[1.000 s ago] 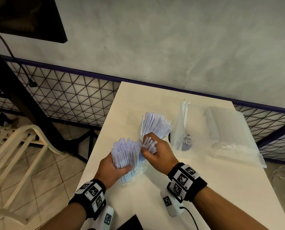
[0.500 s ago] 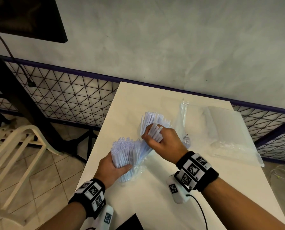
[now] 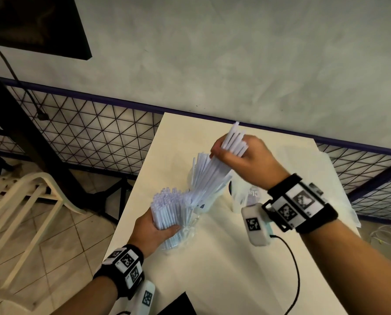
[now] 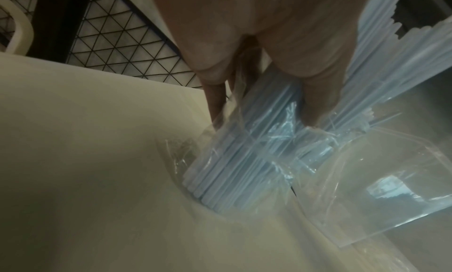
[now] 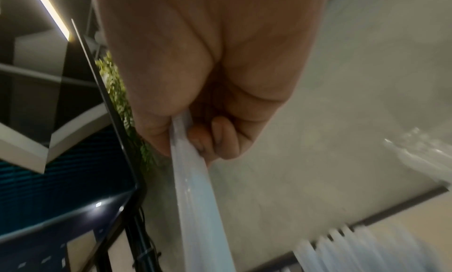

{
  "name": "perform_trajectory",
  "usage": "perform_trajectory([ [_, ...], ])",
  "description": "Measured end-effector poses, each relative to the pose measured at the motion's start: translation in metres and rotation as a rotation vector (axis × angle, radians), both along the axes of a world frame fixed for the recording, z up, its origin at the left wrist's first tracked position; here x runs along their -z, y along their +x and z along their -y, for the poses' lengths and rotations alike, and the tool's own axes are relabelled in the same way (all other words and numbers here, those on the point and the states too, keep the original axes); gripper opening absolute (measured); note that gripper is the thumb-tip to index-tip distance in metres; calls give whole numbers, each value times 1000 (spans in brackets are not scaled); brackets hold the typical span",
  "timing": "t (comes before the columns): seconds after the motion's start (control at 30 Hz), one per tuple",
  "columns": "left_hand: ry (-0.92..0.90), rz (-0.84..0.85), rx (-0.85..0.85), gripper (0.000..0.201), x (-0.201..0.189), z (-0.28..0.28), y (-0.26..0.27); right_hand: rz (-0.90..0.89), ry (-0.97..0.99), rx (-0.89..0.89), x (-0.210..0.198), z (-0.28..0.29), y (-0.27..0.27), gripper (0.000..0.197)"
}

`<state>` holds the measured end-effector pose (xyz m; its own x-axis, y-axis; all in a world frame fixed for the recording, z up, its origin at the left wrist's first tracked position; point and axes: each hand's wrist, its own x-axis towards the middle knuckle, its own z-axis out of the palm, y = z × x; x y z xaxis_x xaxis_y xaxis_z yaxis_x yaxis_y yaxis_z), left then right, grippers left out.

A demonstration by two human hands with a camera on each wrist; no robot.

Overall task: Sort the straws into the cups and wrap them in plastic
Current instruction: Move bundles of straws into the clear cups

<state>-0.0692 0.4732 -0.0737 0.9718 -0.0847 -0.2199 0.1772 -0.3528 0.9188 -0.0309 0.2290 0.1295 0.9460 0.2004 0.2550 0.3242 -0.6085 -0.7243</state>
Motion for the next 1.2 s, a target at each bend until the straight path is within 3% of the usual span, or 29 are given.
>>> perform_trajectory([
  [0.13,-6,1,-3,57,3,-1,1,-4,126,0,-31,17,9,16],
  [0.27,-3,-1,-9,58,4,-1,1,102,124,75,-48,31,22,17],
  [0.7,14,1,-14,53,-2,1,0,52,25,207,-2,36,43,15],
  [1.03,32,0,-20,53,-1,2,1,37,171,177,-23,41,43,18],
  [1.2,42,4,-19,55,-1,1,0,-45,142,251,-12,41,48,13],
])
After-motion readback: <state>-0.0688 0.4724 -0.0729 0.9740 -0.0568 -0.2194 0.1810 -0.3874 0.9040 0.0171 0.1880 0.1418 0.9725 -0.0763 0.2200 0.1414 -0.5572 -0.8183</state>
